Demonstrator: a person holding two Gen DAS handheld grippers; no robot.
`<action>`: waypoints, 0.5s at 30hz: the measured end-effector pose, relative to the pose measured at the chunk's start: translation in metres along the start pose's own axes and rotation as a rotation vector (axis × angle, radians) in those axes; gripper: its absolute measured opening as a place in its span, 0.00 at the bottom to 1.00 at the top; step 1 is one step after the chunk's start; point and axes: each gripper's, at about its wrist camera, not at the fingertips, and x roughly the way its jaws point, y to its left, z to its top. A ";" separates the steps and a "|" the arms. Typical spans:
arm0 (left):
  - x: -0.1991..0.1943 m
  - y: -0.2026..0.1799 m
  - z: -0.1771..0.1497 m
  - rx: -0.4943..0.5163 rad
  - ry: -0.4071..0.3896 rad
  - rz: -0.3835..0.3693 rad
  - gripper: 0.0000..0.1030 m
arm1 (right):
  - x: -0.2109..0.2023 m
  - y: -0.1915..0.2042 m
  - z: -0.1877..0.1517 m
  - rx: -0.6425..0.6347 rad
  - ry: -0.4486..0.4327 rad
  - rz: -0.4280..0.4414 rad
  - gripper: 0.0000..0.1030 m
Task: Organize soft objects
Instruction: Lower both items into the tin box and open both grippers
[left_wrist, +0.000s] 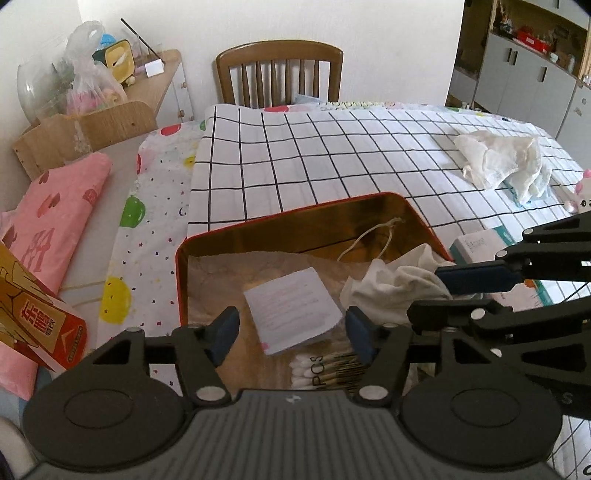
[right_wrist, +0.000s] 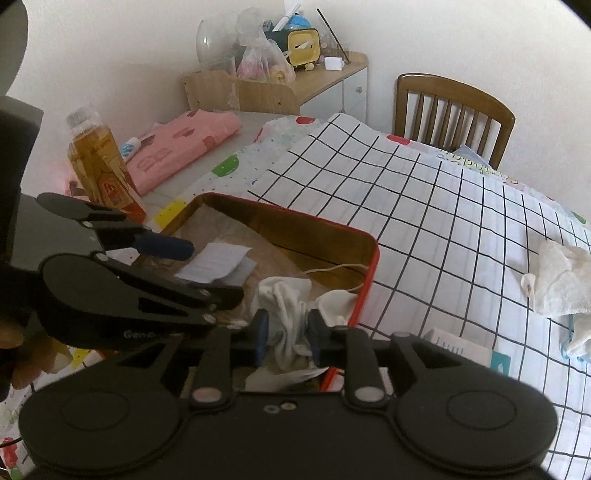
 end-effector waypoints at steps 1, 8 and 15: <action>-0.001 0.000 0.000 -0.002 -0.001 -0.001 0.62 | -0.002 0.000 0.000 0.000 -0.003 0.002 0.25; -0.017 0.000 0.000 -0.016 -0.025 -0.006 0.68 | -0.020 0.001 0.000 0.001 -0.039 0.004 0.38; -0.037 -0.007 -0.002 -0.016 -0.050 -0.003 0.69 | -0.043 -0.004 -0.005 0.020 -0.075 -0.006 0.44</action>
